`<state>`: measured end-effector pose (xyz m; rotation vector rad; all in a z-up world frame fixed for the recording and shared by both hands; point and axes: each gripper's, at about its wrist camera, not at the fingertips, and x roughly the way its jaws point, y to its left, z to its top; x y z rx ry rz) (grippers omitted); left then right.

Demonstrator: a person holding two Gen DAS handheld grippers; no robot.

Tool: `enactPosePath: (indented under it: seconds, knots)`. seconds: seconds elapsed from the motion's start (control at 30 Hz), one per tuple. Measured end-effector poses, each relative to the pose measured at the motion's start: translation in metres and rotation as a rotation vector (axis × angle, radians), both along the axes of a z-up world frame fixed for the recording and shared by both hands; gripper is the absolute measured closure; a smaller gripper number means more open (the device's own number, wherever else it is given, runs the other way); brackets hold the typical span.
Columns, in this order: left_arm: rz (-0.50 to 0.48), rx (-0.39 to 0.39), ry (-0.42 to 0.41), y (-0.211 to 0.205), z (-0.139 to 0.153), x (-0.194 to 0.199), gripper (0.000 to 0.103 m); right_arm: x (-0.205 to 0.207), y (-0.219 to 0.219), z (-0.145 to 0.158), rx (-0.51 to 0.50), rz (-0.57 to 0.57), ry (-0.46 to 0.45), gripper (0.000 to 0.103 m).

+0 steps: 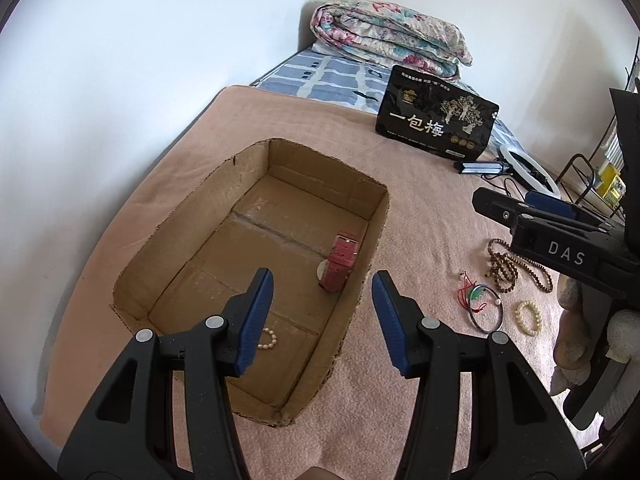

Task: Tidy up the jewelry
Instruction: 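Move both tools back toward the blue bangle and cream bead bracelet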

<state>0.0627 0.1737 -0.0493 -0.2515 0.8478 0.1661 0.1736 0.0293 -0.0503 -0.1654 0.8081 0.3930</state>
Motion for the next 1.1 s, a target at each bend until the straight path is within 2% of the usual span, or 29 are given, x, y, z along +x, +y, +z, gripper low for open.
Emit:
enactPosePath:
  seconds: [0.3,0.57,0.63,0.73,0.9,1.1]
  knots:
    - [-0.058,-0.014,0.004,-0.036,-0.001,0.019,0.051,-0.007,-0.067,0.005,-0.008,-0.073,0.000,0.016]
    - [-0.148,-0.015,0.027,-0.079,-0.008,0.034,0.051,-0.019,-0.129,-0.001,-0.023,-0.135,0.029,0.013]
    - [-0.177,-0.023,0.036,-0.089,-0.012,0.036,0.049,-0.022,-0.145,-0.006,-0.036,-0.156,0.036,0.013]
    - [-0.222,-0.031,0.042,-0.104,-0.017,0.038,0.033,-0.024,-0.168,-0.014,-0.053,-0.189,0.051,0.012]
    - [-0.290,-0.016,0.075,-0.131,-0.029,0.041,0.032,-0.024,-0.198,-0.034,-0.073,-0.233,0.089,0.010]
    - [-0.326,-0.038,0.120,-0.155,-0.048,0.047,0.032,-0.024,-0.216,-0.065,-0.092,-0.228,0.164,0.010]
